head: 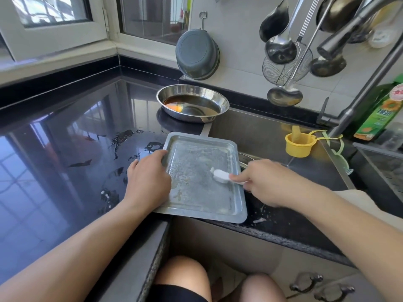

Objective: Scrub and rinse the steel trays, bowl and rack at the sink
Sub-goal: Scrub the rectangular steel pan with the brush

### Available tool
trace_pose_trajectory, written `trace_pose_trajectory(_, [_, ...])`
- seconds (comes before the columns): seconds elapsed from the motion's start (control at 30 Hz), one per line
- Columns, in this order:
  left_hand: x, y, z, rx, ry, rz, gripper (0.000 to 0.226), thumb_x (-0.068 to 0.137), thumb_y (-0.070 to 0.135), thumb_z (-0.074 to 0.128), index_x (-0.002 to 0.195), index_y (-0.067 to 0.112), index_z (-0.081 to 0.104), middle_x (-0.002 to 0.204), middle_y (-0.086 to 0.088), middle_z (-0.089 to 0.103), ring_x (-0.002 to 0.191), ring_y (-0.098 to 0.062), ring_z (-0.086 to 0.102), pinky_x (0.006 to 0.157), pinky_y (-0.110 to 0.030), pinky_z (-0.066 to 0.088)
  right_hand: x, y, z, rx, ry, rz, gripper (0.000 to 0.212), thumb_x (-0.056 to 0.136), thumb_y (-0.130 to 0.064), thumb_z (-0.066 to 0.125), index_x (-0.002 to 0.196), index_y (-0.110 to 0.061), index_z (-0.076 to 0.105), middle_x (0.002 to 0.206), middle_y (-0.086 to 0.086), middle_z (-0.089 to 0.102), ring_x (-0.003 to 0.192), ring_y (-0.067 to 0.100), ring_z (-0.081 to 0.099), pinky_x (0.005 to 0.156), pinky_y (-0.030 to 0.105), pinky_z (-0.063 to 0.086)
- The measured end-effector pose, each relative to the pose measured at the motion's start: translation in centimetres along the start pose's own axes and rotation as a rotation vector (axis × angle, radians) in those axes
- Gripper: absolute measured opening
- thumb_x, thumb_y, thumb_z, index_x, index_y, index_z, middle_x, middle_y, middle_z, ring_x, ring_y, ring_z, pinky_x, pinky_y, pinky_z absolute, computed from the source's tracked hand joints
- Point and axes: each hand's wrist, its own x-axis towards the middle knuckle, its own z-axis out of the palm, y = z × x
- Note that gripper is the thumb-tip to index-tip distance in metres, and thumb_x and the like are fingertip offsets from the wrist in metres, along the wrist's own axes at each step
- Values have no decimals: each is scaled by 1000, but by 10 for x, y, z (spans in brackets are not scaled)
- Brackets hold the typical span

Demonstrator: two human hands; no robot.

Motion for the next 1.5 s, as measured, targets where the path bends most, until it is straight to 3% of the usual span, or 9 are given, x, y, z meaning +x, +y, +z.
trace_pose_trajectory(0.13, [1,-1,0,-76,28,-14,57,97,-1,46,149,20,51,133,-5,67,130,-29,49,119,-45,29,-15,-4,7,53,-154,-214,47,104,-25,54,134,-60,52,98,-17,53,91,19,61,81,37,54])
trace_pose_trajectory(0.33, [6,-5,4,-89,39,-15,58,95,0,44,149,22,51,135,-2,66,129,-28,51,117,-44,32,-24,19,-17,-47,-271,-189,43,104,-28,55,126,-64,57,87,-18,53,88,9,54,80,25,48])
trace_pose_trajectory(0.67, [12,-19,5,-332,65,-108,62,84,-4,34,134,20,63,130,-2,69,127,-27,58,106,-52,48,33,-78,6,-112,8,-367,60,103,-10,44,145,-53,46,87,-8,44,86,20,52,61,38,42])
trace_pose_trajectory(0.87, [4,-16,17,86,23,157,65,86,-3,39,147,16,48,126,-4,64,130,-28,46,116,-56,30,80,-42,-8,-29,74,-89,59,102,-8,44,143,-51,49,112,-5,62,97,25,60,81,40,55])
trace_pose_trajectory(1.07, [4,-15,18,199,-5,195,71,85,0,41,153,19,36,134,2,56,134,-26,41,118,-57,26,20,-36,-4,51,-171,-258,46,104,-19,53,137,-51,56,90,-8,57,86,21,61,83,43,54])
trace_pose_trajectory(1.17, [5,-15,18,204,-13,191,69,87,0,40,153,20,36,135,2,55,134,-25,40,120,-56,23,31,-14,-7,37,-65,-108,47,104,-17,52,133,-53,59,92,-16,55,80,18,61,72,38,56])
trace_pose_trajectory(1.3, [2,-13,16,199,6,183,66,92,2,41,155,20,36,137,2,56,136,-25,39,124,-49,17,63,16,-13,-50,78,83,47,105,-21,47,137,-55,54,127,0,57,91,26,59,68,35,49])
trace_pose_trajectory(1.4, [3,-13,17,216,22,199,66,92,3,43,155,20,36,134,0,57,134,-27,39,121,-46,18,44,2,-12,-10,-30,-35,50,103,-16,47,137,-52,56,100,-10,54,80,20,58,64,34,50])
trace_pose_trajectory(1.5, [5,-16,20,229,26,211,67,90,4,44,155,21,37,137,0,57,134,-28,41,120,-47,23,21,-8,-8,-39,-125,-171,45,104,-22,50,137,-52,55,92,-13,50,89,23,59,77,42,54])
